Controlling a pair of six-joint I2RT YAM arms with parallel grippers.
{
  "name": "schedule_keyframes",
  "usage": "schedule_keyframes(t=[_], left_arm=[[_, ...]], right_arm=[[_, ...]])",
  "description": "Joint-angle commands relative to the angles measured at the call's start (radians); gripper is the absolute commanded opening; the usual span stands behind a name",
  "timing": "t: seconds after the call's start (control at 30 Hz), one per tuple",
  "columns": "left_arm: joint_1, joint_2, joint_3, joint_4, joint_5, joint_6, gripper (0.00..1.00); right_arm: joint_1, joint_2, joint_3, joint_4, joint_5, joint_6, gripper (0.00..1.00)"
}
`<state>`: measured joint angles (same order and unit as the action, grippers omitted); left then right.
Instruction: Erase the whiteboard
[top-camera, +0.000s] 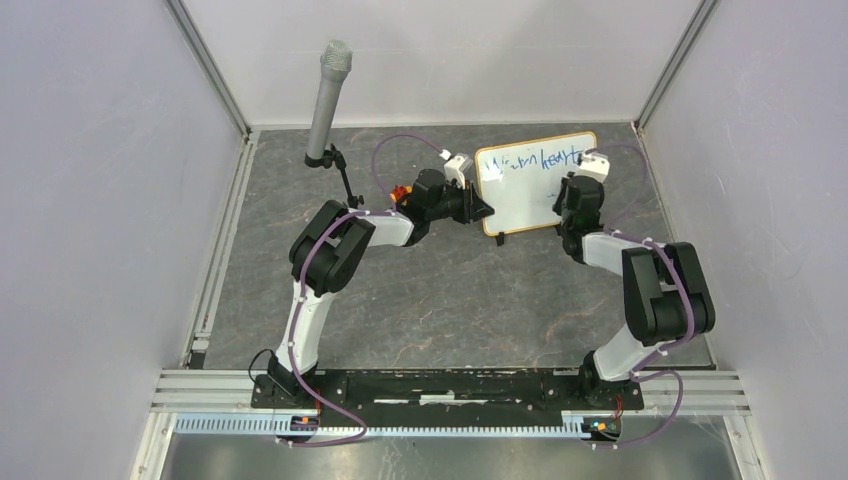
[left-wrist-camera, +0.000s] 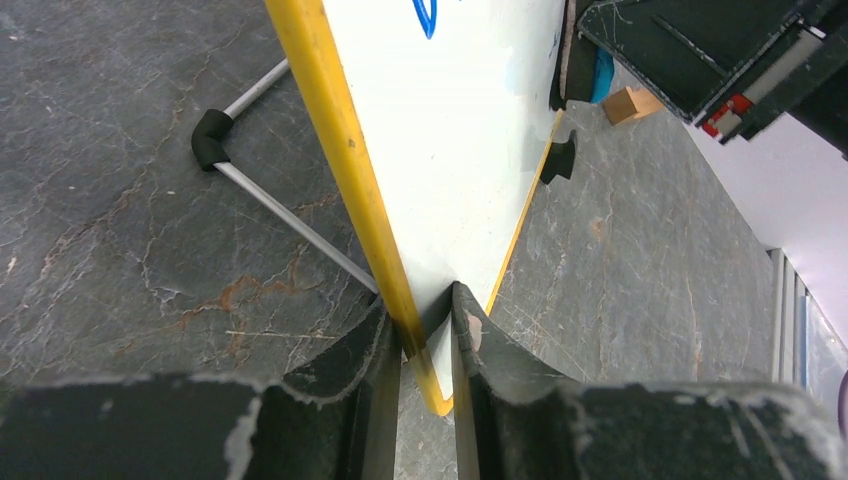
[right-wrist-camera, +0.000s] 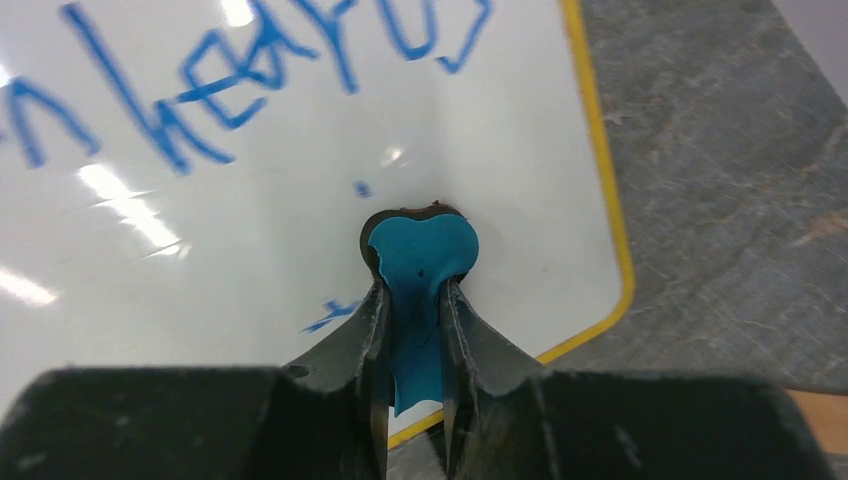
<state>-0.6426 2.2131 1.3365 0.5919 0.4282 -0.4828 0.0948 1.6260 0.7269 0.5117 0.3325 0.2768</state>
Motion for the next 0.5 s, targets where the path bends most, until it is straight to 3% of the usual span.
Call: schedule_keyframes(t=[0.0,0.23,0.47], left_arm=[[-0.008,-0.018,0.014,-0.063,0.003,0.079,0.02],[-0.008,-0.015,0.017,-0.071,0.003,0.082,0.02],[-0.009,-0.023,0.017,-0.079,0.004,0.090,0.02]], right_arm=[[0.105,0.003,0.030,0.084,-0.114,-0.058,0.07],[0.105,0.015,0.092,0.080,-0.048,-0.024,0.07],[-0.022,0.053,0.120,-0.014,-0.042,0.065,0.07]])
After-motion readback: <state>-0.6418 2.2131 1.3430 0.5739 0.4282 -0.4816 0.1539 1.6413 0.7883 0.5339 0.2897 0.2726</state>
